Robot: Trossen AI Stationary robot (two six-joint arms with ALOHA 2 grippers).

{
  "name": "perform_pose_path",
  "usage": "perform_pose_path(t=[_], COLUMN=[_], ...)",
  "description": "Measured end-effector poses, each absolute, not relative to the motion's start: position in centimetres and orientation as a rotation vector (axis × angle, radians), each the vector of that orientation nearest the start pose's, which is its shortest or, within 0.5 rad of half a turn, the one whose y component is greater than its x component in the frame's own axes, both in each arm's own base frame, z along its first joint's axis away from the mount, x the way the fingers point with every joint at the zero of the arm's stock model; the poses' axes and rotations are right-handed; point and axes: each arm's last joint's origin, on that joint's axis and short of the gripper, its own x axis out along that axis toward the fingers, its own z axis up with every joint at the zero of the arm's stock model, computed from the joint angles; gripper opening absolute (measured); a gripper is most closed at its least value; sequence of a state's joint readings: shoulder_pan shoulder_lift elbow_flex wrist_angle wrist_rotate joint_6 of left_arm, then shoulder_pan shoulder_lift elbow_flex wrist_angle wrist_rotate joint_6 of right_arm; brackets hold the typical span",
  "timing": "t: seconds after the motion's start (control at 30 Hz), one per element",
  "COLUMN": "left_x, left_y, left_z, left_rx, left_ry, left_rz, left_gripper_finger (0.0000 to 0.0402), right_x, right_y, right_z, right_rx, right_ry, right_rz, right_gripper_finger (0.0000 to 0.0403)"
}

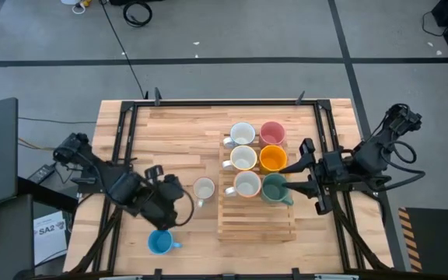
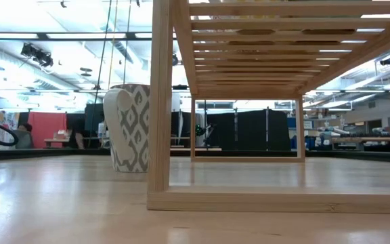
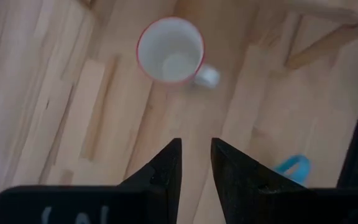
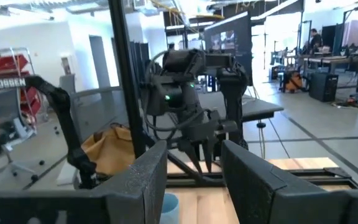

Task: Place coffee mugs
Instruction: Put the gray patterned mug on the shelf

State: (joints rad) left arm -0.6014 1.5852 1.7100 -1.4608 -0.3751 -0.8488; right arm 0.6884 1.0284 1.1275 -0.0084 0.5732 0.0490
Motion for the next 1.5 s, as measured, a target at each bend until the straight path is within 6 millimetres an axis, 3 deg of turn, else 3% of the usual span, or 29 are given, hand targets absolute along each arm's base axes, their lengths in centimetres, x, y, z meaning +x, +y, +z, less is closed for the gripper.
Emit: perform_pose_path(t=[0.33, 0.53, 0.73, 0.97, 1.17, 1.5], left_x=[21.2, 19.8, 18.1, 19.0, 20.0, 20.7], left_y=[-18.4, -17.6, -16.1, -16.7, -16.9, -16.3], left_z=[36.4, 32.7, 28.9, 27.0, 26.1, 26.1], left_rx=[-0.065, -0.042, -0.16, -0.324, -0.36, -0.341], left_ry=[1.02, 1.104, 1.178, 1.034, 0.934, 0.915], left_rz=[0.306, 0.384, 0.41, 0.27, 0.249, 0.254], left_gripper_finger=[0.0091, 0.0091, 0.0091, 0.0091, 0.0091, 0.0099], right_x=[17.4, 17.4, 17.4, 17.4, 17.4, 17.4], right_y=[12.4, 12.4, 12.4, 12.4, 12.4, 12.4], right_z=[42.1, 42.1, 42.1, 42.1, 42.1, 42.1], right_rx=[0.079, 0.072, 0.071, 0.035, 0.037, 0.036], right_ry=[-0.063, -0.064, -0.064, -0.066, -0.066, -0.066], right_rz=[0.121, 0.121, 0.121, 0.119, 0.117, 0.117], right_gripper_finger=[0.0159, 0.0159, 0.0159, 0.016, 0.016, 0.016])
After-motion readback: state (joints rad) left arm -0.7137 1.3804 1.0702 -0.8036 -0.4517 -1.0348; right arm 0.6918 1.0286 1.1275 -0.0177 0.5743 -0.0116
